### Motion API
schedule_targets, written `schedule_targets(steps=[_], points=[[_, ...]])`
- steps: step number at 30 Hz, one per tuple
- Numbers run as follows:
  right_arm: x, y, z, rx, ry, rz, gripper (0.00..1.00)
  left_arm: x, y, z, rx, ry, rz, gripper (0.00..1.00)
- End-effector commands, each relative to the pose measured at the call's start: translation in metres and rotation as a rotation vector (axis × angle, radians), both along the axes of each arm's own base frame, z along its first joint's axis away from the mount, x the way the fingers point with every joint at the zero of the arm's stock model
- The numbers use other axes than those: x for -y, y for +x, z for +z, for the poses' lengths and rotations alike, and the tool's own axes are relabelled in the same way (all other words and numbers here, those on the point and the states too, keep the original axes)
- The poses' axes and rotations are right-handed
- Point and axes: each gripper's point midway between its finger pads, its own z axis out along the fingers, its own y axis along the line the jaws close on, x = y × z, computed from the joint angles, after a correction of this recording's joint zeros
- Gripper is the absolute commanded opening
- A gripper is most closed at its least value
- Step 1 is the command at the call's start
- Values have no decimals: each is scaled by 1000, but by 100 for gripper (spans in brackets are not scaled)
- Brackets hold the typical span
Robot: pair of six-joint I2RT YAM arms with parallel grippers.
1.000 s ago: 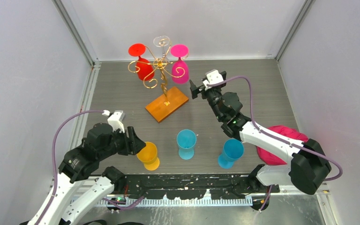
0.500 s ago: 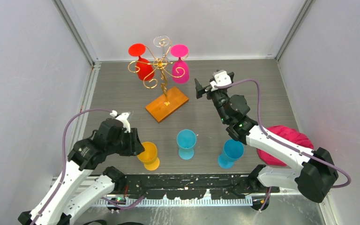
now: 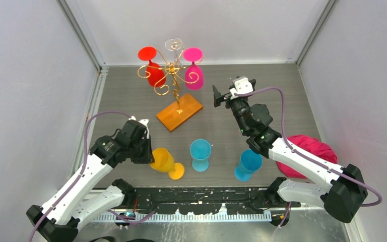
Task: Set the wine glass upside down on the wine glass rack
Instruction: Pick up the wine glass at the center of the board, then turn the wine glass upside down at the wine rack.
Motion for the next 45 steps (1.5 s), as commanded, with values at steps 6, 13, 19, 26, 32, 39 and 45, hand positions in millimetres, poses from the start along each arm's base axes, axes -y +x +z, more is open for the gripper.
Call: schedule_targets(steps=[6, 13, 19, 26, 32, 39, 45], points=[[20, -12, 23, 43, 77, -43, 100, -2, -1, 28, 101, -68, 31, 1], [20, -10, 21, 34, 115, -53, 99, -19, -16, 74, 228, -147, 73, 1], [27, -14, 33, -2, 228, -59, 99, -22, -45, 136, 326, -315, 43, 1], [26, -21, 65, -98, 358, -25, 100, -2, -66, 218, 488, -658, -18, 1], [26, -42, 96, -82, 541, 85, 100, 23, -56, 259, 605, -947, -41, 1], [25, -61, 116, -93, 713, 196, 100, 18, -30, 297, 766, -1278, 107, 1], [24, -69, 129, -103, 828, 261, 94, 2, 5, 296, 815, -1520, 322, 1]])
